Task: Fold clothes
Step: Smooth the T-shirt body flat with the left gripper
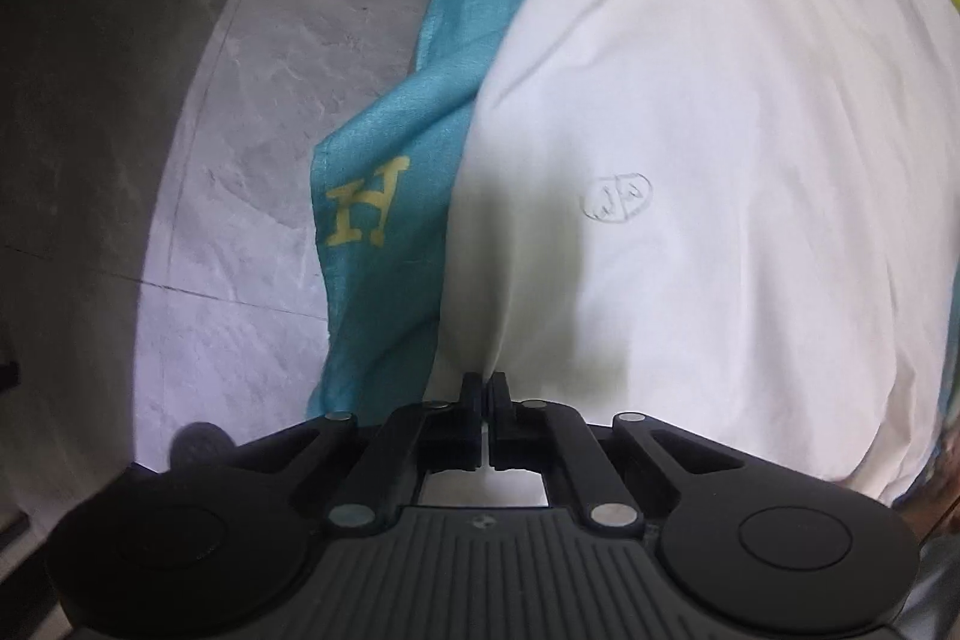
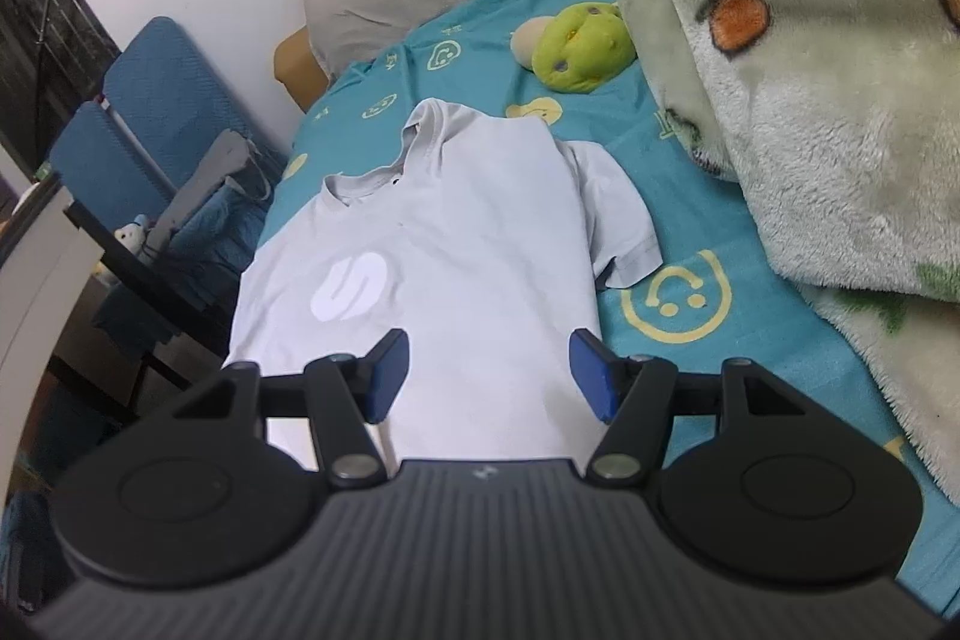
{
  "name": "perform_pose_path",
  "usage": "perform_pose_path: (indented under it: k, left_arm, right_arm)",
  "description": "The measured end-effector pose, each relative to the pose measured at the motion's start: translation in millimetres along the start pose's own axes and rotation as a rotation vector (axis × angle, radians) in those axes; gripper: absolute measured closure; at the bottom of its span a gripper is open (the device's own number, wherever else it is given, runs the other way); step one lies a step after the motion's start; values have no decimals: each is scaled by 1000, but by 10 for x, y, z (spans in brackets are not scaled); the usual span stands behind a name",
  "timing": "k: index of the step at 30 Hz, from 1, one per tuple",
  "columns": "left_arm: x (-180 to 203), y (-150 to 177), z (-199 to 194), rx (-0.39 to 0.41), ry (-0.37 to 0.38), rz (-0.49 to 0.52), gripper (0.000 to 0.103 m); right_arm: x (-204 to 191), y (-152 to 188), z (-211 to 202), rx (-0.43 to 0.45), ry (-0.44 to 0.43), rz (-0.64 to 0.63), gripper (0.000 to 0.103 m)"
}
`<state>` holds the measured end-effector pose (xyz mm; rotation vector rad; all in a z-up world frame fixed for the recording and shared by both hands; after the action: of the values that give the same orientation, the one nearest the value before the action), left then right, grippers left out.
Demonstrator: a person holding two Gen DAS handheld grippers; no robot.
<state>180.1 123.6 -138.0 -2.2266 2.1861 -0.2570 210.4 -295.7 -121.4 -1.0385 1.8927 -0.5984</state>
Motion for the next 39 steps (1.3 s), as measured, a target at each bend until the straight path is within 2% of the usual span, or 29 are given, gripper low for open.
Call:
perform_pose_path:
  k: [1, 4, 6, 11, 12, 13, 14, 15, 16, 19, 20, 22, 25, 30, 31, 33, 36, 39]
  left_arm:
    - [46, -1, -45, 0, -17, 23, 102]
    - [102, 30, -141, -2, -141, 97, 102]
    - [-43, 12, -140, -26, -200, 113, 102]
    - [64, -4, -349, -8, -234, 129, 100]
    - [102, -3, -420, 9, -229, 136, 95]
    - [146, -1, -497, 30, -223, 142, 84]
    - [189, 0, -574, 50, -218, 149, 80]
    - [233, 2, -651, 71, -213, 155, 65]
    - [281, -9, -752, 99, -209, 163, 50]
    - [500, -78, -1095, 223, -211, 189, 33]
    - [580, -110, -1241, 289, -210, 212, 31]
    - [785, -178, -1560, 479, -177, 254, 19]
    - [1112, -280, -1977, 734, -124, 275, 9]
    - [1669, -461, -2378, 1031, 17, 253, 0]
    - [1759, -473, -2420, 1089, 34, 259, 0]
    - [1850, -444, -2227, 1182, 59, 243, 0]
    - [1882, -443, -1837, 1193, 108, 181, 0]
    - [1759, -445, -1286, 1086, 122, 127, 0]
  right_arm:
    - [-6, -1, -1, 1, -2, -1, 40]
    - [-22, -15, 12, 6, -5, -3, 40]
    - [-32, -20, 26, 7, -7, -8, 40]
    - [-70, -26, 21, 17, -6, -29, 40]
    - [-75, -31, 15, 21, -6, -33, 40]
    - [-81, -36, 9, 25, -7, -38, 40]
    - [-88, -41, 7, 28, -6, -41, 40]
    - [-92, -48, 4, 31, -5, -41, 40]
    - [-96, -56, 1, 34, -5, -42, 40]
    - [-111, -73, -10, 42, -8, -50, 40]
    - [-112, -72, -15, 44, -7, -53, 40]
    - [-124, -81, -29, 51, -10, -59, 40]
    - [-149, -112, -61, 68, -17, -70, 40]
    - [-156, -148, -133, 101, -33, -74, 40]
    - [-141, -148, -135, 102, -33, -66, 40]
    - [-106, -149, -129, 104, -36, -40, 40]
    - [37, -187, -57, 98, -52, 67, 40]
    - [292, -189, 121, 93, -35, 227, 36]
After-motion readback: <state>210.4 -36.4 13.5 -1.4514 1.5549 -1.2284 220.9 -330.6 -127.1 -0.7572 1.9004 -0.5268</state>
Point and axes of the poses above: each gripper's, at about its wrist camera, not at the fingertips, and z roughly the way its jaws point, x to its right, y to its underside, the point moved 4 cm from there along z, roughly the way its jaws point, and after that the axes turned 9 degrees about x, right-handed, at the moved point
